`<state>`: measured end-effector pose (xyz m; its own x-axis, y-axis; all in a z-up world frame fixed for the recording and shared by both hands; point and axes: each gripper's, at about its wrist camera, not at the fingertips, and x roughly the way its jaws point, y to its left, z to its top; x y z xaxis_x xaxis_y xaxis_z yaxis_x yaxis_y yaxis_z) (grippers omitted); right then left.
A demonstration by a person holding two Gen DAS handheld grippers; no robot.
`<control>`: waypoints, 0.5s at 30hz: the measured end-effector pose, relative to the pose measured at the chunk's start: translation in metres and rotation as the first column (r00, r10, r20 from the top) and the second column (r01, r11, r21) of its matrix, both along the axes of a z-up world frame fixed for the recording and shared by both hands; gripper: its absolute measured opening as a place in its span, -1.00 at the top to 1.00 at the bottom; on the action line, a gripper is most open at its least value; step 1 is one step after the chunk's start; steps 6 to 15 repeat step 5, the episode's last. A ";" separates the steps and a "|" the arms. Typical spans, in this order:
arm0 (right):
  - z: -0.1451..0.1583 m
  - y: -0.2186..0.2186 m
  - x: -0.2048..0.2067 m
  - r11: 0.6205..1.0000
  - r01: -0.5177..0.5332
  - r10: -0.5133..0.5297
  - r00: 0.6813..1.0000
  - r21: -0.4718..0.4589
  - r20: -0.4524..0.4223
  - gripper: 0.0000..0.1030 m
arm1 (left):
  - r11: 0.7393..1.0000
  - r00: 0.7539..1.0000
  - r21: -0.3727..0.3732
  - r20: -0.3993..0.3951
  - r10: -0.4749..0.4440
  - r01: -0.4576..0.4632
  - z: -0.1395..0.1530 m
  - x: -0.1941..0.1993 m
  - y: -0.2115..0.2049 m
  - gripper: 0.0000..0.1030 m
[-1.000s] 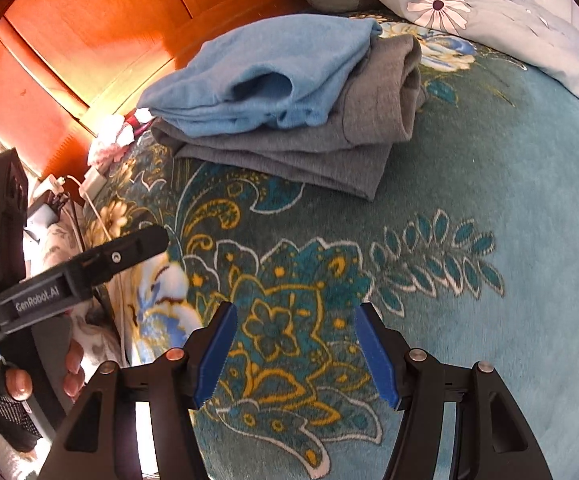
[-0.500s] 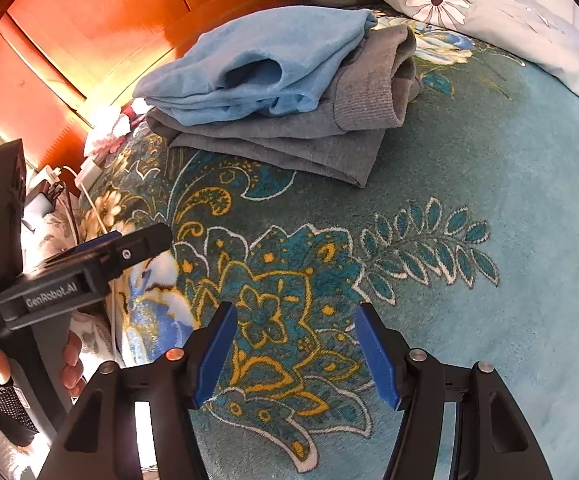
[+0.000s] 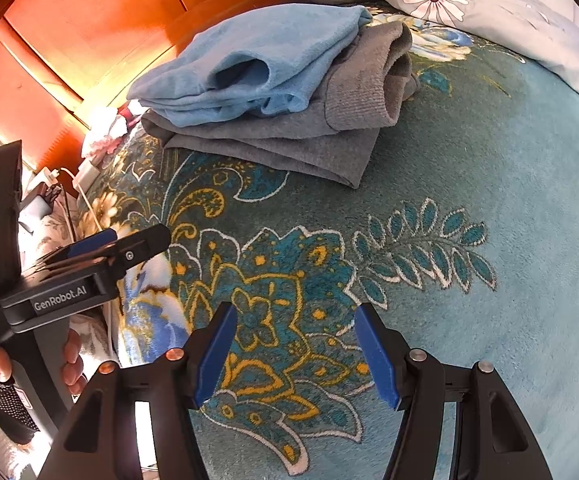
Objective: Fold clothes
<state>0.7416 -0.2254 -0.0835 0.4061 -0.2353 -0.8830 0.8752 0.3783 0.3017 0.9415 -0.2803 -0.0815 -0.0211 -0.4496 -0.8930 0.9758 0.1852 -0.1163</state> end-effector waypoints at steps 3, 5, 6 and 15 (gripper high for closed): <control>-0.001 0.000 -0.001 1.000 -0.002 0.002 1.000 0.001 0.000 -0.26 | 1.000 1.000 0.008 0.010 -0.008 0.008 -0.001 -0.003 -0.002 -1.00; -0.001 0.000 -0.001 1.000 -0.003 0.003 1.000 0.002 0.000 -0.26 | 1.000 1.000 0.012 0.004 -0.016 0.016 -0.002 -0.004 -0.002 -1.00; -0.001 0.000 -0.001 1.000 -0.003 0.003 1.000 0.002 0.000 -0.26 | 1.000 1.000 0.012 0.004 -0.016 0.016 -0.002 -0.004 -0.002 -1.00; -0.001 0.000 -0.001 1.000 -0.003 0.003 1.000 0.002 0.000 -0.26 | 1.000 1.000 0.012 0.004 -0.016 0.016 -0.002 -0.004 -0.002 -1.00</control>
